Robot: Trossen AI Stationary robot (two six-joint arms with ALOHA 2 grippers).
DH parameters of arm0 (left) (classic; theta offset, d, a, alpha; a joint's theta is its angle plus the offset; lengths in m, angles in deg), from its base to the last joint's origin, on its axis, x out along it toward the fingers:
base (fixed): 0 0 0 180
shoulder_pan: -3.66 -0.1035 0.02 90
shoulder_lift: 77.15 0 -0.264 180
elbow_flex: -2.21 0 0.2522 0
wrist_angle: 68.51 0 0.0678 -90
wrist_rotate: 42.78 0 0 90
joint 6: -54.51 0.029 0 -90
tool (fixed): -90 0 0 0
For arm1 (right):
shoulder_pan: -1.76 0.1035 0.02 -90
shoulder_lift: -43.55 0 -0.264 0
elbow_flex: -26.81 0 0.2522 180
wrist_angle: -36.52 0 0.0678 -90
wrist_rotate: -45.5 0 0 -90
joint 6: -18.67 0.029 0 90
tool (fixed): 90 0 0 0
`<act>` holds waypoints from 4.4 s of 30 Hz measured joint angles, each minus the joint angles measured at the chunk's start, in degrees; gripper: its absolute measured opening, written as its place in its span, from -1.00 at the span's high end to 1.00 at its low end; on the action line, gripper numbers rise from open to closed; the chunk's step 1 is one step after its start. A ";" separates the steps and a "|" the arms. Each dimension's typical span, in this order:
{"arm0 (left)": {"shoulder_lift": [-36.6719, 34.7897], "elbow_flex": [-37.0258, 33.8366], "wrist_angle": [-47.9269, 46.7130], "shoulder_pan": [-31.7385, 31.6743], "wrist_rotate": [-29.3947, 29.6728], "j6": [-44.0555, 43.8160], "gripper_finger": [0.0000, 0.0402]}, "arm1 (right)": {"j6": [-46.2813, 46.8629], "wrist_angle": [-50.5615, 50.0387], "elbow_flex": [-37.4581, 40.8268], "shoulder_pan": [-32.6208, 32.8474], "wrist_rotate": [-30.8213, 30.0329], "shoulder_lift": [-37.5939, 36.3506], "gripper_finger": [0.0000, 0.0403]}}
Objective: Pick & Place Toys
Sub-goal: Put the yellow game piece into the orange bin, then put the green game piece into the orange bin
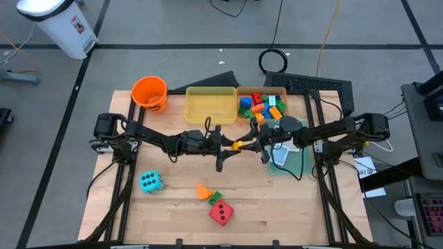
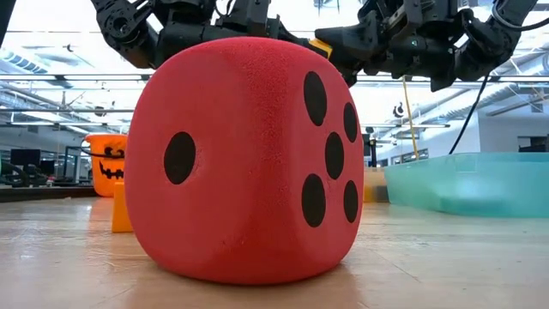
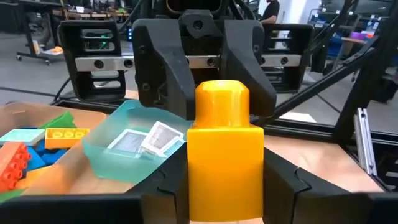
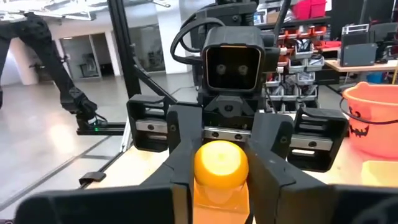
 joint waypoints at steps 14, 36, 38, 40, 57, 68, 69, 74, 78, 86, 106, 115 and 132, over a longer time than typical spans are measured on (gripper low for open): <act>0.15 0.01 -0.99 -0.12 1.66 1.47 0.27 | -4.99 -2.74 -0.02 -1.03 0.03 0.02 0.68; -0.55 6.93 -25.55 -0.27 9.35 -3.56 -0.31 | -17.71 -28.10 3.51 -16.58 -36.81 -13.44 0.68; -0.55 6.93 -25.54 -0.26 9.22 -3.56 -0.31 | -18.02 -28.13 4.72 -22.06 -39.02 -13.16 0.68; -0.55 6.93 -25.40 -0.30 9.25 -3.56 -0.32 | -16.33 -27.50 6.15 -27.96 -38.40 -12.00 0.68; -0.55 6.91 -25.43 -0.32 9.20 -9.05 -0.32 | -4.92 -16.89 9.73 -40.60 -31.34 -5.19 -0.45; -5.06 6.71 -36.94 1.12 -6.44 -10.17 -0.32 | -6.75 -16.75 9.73 -31.94 -29.52 -12.21 -0.91; -5.27 6.80 -39.65 1.93 -7.74 -10.66 -0.32 | -6.78 -17.17 9.73 -31.36 -29.45 -13.07 -0.91; -5.74 6.64 -56.81 6.92 -8.90 -11.00 -0.32 | -6.78 -17.08 9.74 -28.28 -29.64 -15.08 -0.89; -5.68 6.63 -69.21 12.53 -9.34 -13.89 -0.32 | -6.69 -17.83 9.73 -26.69 -29.63 -14.79 -0.86; -3.91 6.67 -65.73 23.53 0.96 -12.11 -0.32 | -6.40 -20.42 9.73 -25.44 -29.73 -14.75 -0.83; 6.12 6.60 -51.89 21.13 19.73 0.18 -0.31 | -5.05 -20.36 9.73 -25.42 -29.68 -14.73 -0.83; 2.04 6.61 -54.68 15.68 13.02 0.95 -0.23 | -5.56 -20.98 9.73 -24.68 -29.57 -14.75 -0.83; 3.95 6.53 -53.58 25.66 -7.07 3.97 0.56 | -5.72 -20.53 9.66 -24.53 -29.66 -14.82 -0.83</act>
